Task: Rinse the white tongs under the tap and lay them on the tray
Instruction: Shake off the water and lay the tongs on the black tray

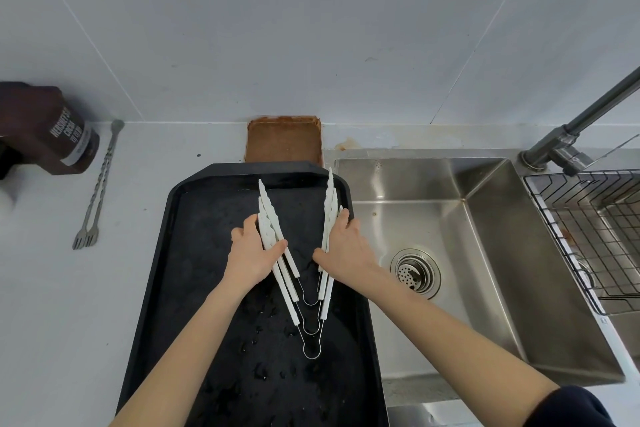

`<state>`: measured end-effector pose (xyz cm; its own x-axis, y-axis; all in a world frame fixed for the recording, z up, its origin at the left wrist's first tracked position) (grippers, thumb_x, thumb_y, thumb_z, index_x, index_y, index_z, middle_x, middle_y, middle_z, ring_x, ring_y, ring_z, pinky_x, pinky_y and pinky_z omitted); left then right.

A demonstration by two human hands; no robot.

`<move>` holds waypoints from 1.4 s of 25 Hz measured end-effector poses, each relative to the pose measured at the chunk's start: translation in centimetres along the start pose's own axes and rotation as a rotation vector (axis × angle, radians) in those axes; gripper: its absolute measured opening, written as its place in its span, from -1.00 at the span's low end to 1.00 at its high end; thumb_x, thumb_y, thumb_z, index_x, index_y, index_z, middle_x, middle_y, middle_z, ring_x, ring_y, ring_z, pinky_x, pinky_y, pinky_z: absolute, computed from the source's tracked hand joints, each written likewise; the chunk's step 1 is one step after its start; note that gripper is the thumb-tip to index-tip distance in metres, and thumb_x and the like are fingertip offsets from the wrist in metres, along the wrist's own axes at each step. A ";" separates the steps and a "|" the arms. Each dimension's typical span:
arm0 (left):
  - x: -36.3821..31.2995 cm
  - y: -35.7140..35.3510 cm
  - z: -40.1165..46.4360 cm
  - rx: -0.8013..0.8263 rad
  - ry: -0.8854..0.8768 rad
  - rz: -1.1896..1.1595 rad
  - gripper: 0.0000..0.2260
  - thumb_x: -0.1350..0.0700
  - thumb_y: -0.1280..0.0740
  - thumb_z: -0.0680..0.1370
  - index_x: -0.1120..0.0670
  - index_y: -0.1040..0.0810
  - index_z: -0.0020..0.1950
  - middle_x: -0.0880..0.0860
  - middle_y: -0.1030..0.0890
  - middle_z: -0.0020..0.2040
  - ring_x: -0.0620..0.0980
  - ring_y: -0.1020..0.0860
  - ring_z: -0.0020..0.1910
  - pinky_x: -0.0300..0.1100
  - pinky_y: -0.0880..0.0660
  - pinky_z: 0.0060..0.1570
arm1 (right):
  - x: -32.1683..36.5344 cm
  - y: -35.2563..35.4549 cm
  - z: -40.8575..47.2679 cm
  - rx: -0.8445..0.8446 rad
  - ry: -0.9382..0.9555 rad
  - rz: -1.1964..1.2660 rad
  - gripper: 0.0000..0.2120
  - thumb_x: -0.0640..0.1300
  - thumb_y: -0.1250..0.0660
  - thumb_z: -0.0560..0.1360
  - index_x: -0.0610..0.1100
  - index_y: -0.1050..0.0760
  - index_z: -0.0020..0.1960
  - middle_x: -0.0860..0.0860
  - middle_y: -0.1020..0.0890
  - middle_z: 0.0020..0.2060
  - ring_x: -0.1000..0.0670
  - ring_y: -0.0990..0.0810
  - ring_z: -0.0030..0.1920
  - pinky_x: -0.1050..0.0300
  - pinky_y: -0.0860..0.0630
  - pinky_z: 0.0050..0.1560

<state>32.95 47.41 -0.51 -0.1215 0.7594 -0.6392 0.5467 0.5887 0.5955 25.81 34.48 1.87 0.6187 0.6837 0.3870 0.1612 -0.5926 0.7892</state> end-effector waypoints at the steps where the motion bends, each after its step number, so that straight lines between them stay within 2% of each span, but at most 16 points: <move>1: 0.0 -0.1 -0.1 0.001 0.004 -0.005 -0.36 0.07 -0.35 0.49 0.08 -0.11 0.48 0.22 -0.29 0.31 0.16 -0.47 0.17 0.12 -0.51 0.14 | 0.0 0.0 -0.2 0.003 0.005 -0.005 -0.21 -0.12 -0.25 0.50 -0.33 0.18 0.50 -0.27 -0.24 0.34 -0.25 -0.45 0.22 0.03 -0.44 0.11; 8: 0.7 -0.2 -0.5 -0.013 0.014 -0.043 -0.37 0.07 -0.36 0.48 0.08 -0.14 0.47 0.22 -0.31 0.29 0.16 -0.46 0.18 0.12 -0.50 0.15 | -0.2 -0.4 -0.9 -0.017 0.022 -0.029 -0.18 -0.06 -0.26 0.52 -0.33 0.20 0.50 -0.25 -0.20 0.38 -0.22 -0.49 0.20 0.04 -0.45 0.11; 13: 0.4 -0.1 -0.1 -0.014 -0.025 -0.050 -0.48 0.10 -0.27 0.54 0.07 -0.17 0.46 0.23 -0.32 0.29 0.10 -0.48 0.06 0.13 -0.52 0.13 | -0.4 0.2 -0.7 -0.074 0.072 -0.019 -0.25 -0.03 -0.23 0.54 -0.22 0.16 0.52 -0.18 -0.20 0.38 -0.20 -0.53 0.15 0.05 -0.46 0.03; 18: 0.1 -0.3 0.4 -0.016 -0.051 -0.067 -0.50 0.11 -0.24 0.56 0.05 -0.18 0.47 0.23 -0.31 0.29 0.18 -0.51 0.10 0.15 -0.51 0.14 | -0.6 0.5 -0.1 -0.070 0.089 -0.009 -0.24 0.00 -0.24 0.53 -0.19 0.14 0.52 -0.17 -0.20 0.40 -0.19 -0.50 0.21 0.03 -0.46 0.08; 22: 0.2 -0.1 0.4 -0.028 -0.038 -0.068 -0.49 0.10 -0.25 0.56 0.06 -0.17 0.48 0.22 -0.31 0.30 0.10 -0.49 0.02 0.12 -0.54 0.11 | -0.7 0.6 0.1 -0.063 0.109 -0.014 -0.22 0.02 -0.25 0.53 -0.19 0.15 0.52 -0.15 -0.17 0.44 -0.17 -0.45 0.27 0.04 -0.44 0.15; 28: -0.2 -0.1 0.8 -0.032 -0.050 -0.035 -0.49 0.07 -0.18 0.59 0.05 -0.12 0.51 0.23 -0.28 0.33 0.17 -0.50 0.14 0.11 -0.51 0.16 | -1.2 0.9 0.4 -0.063 0.139 -0.008 -0.23 0.02 -0.22 0.54 -0.19 0.17 0.53 -0.11 -0.13 0.50 -0.14 -0.39 0.36 0.02 -0.43 0.20; 35: -0.3 0.4 0.9 -0.043 -0.073 -0.037 -0.57 0.10 -0.15 0.60 0.04 -0.21 0.47 0.21 -0.34 0.29 0.16 -0.49 0.16 0.11 -0.48 0.21 | -1.4 0.7 0.2 -0.072 0.152 0.005 -0.23 0.02 -0.21 0.55 -0.19 0.19 0.53 -0.03 0.00 0.55 -0.12 -0.38 0.38 0.02 -0.44 0.19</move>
<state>33.96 47.17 -0.50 -0.0800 0.7155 -0.6940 0.5067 0.6288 0.5898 25.18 33.02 1.77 0.4953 0.7403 0.4545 0.0996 -0.5682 0.8169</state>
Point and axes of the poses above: each hand's wrist, its own z-axis towards the middle knuckle, its own y-axis out of the back of the hand, x = y × z, the point moved 3 cm from there along z, towards the middle knuckle
